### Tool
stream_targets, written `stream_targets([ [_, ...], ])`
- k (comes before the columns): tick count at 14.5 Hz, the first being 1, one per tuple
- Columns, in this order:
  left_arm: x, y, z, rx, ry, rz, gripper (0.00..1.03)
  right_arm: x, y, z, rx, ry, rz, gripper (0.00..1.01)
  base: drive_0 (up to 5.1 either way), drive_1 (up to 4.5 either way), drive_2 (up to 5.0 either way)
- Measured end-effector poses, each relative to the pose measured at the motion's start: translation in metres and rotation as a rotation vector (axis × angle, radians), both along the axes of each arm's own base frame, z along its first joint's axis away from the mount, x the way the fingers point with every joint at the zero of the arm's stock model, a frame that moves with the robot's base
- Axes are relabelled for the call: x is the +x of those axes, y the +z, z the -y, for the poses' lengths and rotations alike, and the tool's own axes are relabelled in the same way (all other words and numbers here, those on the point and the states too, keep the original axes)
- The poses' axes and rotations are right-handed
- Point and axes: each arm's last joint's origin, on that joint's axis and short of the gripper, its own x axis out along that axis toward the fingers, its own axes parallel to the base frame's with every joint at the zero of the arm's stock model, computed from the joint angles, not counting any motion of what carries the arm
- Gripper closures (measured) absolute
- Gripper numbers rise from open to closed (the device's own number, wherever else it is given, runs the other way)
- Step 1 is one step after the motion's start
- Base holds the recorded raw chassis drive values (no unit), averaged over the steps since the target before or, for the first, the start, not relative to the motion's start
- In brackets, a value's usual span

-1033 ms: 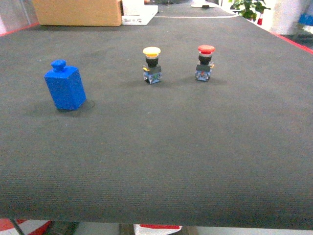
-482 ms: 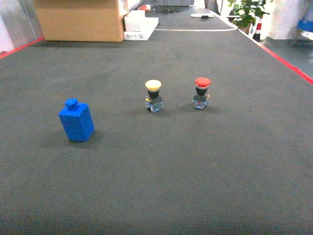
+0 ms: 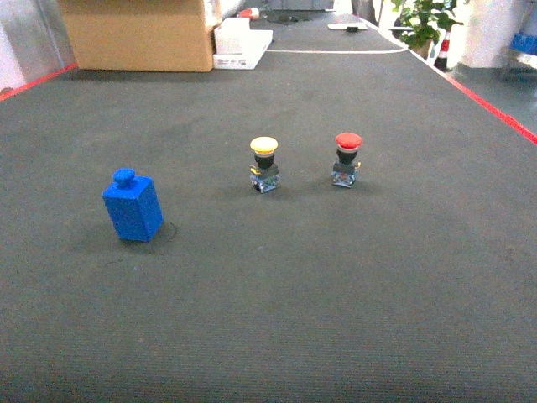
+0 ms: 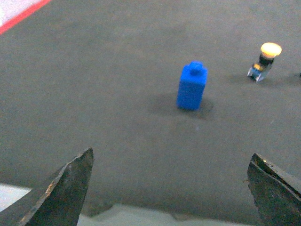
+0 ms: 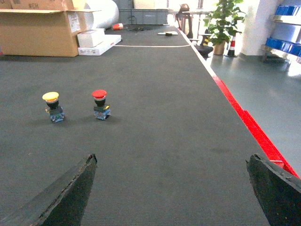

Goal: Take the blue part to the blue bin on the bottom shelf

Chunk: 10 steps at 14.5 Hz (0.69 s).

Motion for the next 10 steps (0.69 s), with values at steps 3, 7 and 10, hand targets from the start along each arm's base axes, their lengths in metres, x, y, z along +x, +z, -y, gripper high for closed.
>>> stream_targets([
  [3,0.078,0.023,0.028,0.015,-0.056,0.077,0.05,0.000,0.000,0.000,0.000,-0.001,-0.001,0.03,0.0,0.00,0.0],
  [7,0.162,-0.020,0.029,0.084,-0.077,0.011,0.05,0.000,0.000,0.000,0.000,-0.001,-0.001,0.03,0.0,0.00,0.0],
  [10,0.194,-0.053,0.023,0.104,-0.099,-0.063,0.05,0.000,0.000,0.000,0.000,-0.001,-0.001,0.03,0.0,0.00,0.0],
])
